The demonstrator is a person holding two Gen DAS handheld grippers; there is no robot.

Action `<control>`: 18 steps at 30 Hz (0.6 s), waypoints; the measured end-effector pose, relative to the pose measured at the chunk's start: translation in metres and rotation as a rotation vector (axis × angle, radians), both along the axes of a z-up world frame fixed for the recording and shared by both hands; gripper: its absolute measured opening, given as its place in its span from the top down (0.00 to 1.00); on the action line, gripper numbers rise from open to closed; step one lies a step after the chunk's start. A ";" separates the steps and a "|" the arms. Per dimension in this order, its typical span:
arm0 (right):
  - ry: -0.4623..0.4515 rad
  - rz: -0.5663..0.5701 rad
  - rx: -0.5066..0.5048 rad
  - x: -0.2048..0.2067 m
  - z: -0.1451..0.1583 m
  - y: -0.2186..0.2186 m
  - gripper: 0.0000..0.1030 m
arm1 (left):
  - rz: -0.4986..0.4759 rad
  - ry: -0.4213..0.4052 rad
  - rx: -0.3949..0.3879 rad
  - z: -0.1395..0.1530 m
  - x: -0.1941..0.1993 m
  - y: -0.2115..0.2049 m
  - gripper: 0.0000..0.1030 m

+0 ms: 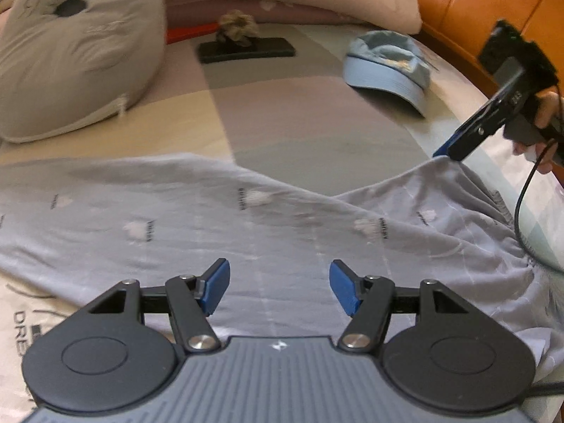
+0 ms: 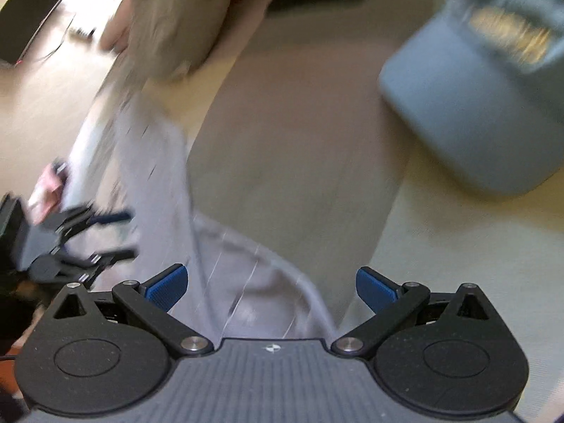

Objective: Fold clothes

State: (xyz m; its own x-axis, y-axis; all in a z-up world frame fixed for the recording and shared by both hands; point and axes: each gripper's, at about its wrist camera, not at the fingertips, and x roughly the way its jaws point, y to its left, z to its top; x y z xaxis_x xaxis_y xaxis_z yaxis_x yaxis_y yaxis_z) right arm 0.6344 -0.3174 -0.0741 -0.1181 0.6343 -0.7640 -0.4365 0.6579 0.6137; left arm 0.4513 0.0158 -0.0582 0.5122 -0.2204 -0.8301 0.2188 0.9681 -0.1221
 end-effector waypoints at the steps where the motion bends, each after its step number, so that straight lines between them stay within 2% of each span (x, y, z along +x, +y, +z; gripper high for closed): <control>1: 0.031 0.017 0.000 0.001 -0.007 0.000 0.00 | -0.007 0.003 0.000 -0.001 0.001 -0.004 0.38; 10: 0.168 0.116 0.154 0.022 -0.029 0.016 0.00 | -0.051 0.007 -0.020 -0.003 0.015 -0.027 0.38; 15: 0.195 0.183 0.162 0.016 -0.025 0.012 0.00 | -0.090 -0.001 -0.017 0.000 0.020 -0.034 0.38; 18: 0.263 0.182 0.158 0.005 -0.029 -0.012 0.00 | -0.080 0.005 -0.026 -0.001 0.019 -0.031 0.38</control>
